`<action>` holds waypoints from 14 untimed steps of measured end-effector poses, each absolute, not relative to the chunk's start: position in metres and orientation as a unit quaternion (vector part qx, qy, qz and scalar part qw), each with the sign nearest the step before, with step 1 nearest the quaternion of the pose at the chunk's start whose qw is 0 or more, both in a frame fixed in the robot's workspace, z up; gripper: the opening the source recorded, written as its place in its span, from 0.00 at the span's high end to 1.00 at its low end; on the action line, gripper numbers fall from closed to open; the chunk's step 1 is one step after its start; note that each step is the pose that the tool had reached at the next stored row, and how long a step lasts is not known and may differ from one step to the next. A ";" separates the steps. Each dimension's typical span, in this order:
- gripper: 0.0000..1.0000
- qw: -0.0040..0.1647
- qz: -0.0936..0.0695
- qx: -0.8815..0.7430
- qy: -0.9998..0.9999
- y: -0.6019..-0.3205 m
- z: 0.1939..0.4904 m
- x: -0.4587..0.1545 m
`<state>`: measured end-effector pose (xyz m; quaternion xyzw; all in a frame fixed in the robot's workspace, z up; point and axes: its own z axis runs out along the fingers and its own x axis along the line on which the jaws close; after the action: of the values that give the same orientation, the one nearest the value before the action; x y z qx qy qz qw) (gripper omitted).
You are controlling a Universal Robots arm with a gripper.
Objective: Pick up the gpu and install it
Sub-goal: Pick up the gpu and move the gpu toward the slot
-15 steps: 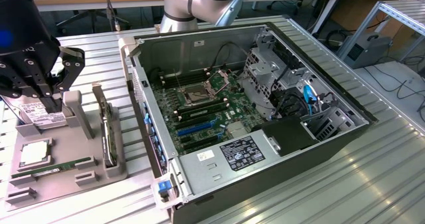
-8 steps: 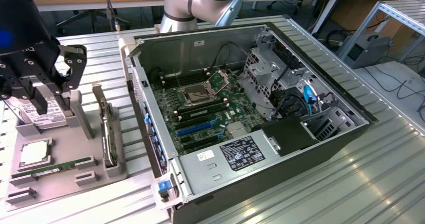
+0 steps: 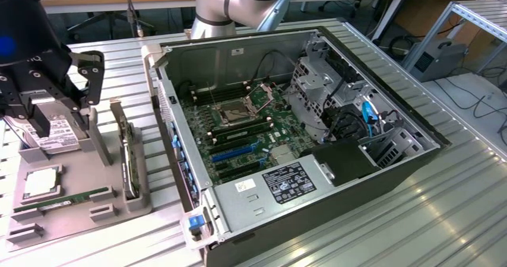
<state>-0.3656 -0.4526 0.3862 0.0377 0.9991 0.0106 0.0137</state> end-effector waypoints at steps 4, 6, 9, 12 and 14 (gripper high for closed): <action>0.52 0.014 0.011 0.038 0.999 -0.453 0.383 -0.365; 0.52 0.014 0.011 0.038 0.999 -0.453 0.382 -0.365; 0.52 0.014 0.011 0.038 0.999 -0.453 0.380 -0.365; 0.52 0.014 0.011 0.038 0.999 -0.453 0.379 -0.365; 0.52 0.014 0.011 0.038 0.999 -0.453 0.378 -0.365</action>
<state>-0.3645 -0.4530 0.3775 0.0377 0.9991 0.0106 0.0137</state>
